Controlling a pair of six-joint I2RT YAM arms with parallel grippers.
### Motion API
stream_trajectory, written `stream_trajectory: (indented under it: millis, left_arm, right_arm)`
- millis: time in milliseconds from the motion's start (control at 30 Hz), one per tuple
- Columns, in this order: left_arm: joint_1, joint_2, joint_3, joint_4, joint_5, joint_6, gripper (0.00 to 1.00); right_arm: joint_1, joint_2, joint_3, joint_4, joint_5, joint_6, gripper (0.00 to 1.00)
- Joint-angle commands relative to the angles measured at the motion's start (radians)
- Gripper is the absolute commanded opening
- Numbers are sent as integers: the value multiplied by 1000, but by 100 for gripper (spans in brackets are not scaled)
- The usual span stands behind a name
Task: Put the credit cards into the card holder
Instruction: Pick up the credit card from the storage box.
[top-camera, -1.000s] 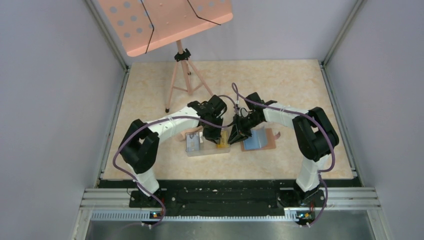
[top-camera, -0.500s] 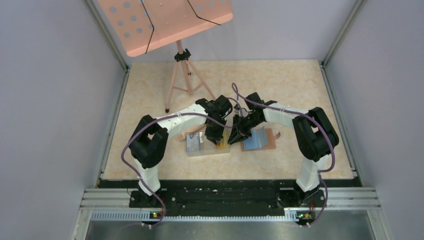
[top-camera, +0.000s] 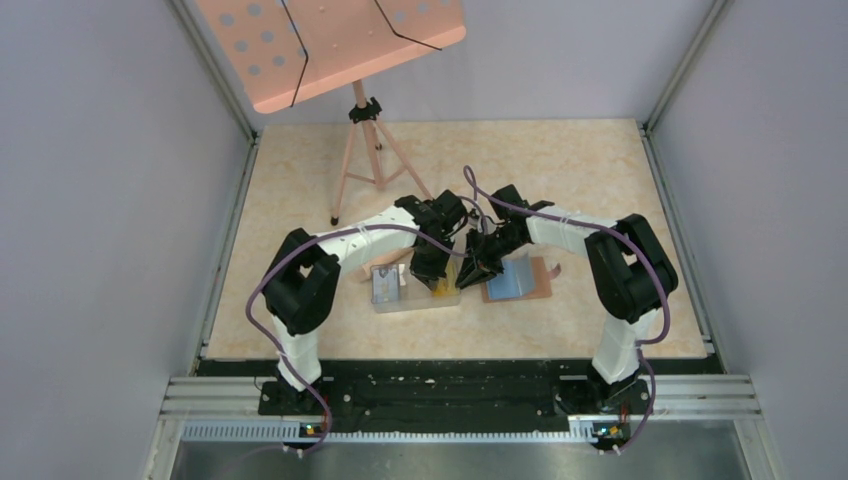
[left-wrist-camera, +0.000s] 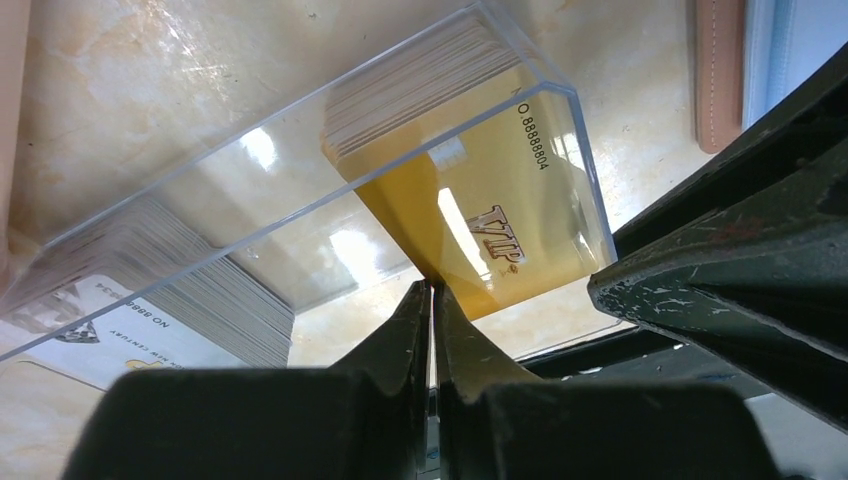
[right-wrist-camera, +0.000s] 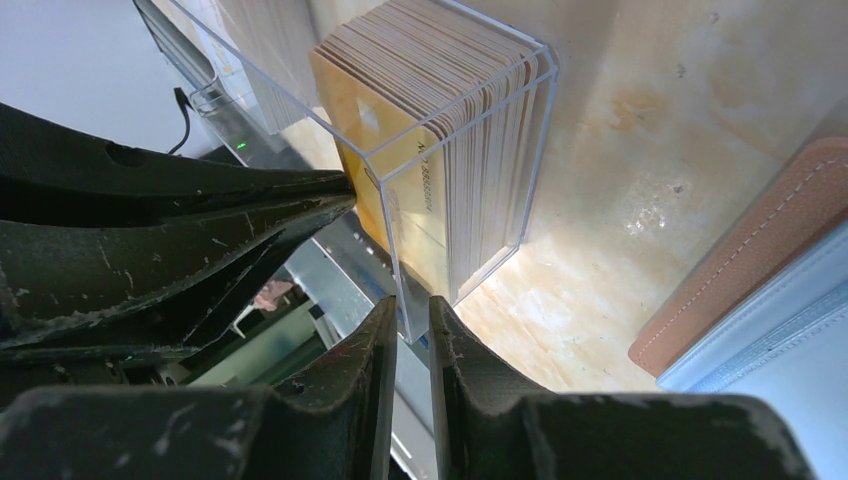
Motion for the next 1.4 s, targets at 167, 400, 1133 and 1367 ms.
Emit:
stream_trajectory:
  millis: [167,400,1133,1367]
  left_arm:
    - [-15,-128,-53,176,80,-91,3]
    - [0,-157,-90,216,100,-126,3]
    - [54,-245,-224,422,230,-240,17]
    - [54,-250,-214,415,234,-253,20]
  right_arm:
    - [18,14,7,22,-23,-1,18]
    - [18,15,8,22,-24,-4,18]
    - [18,13,10,21,-21,-3,17]
    - [18,12,9,20,-21,-5,18]
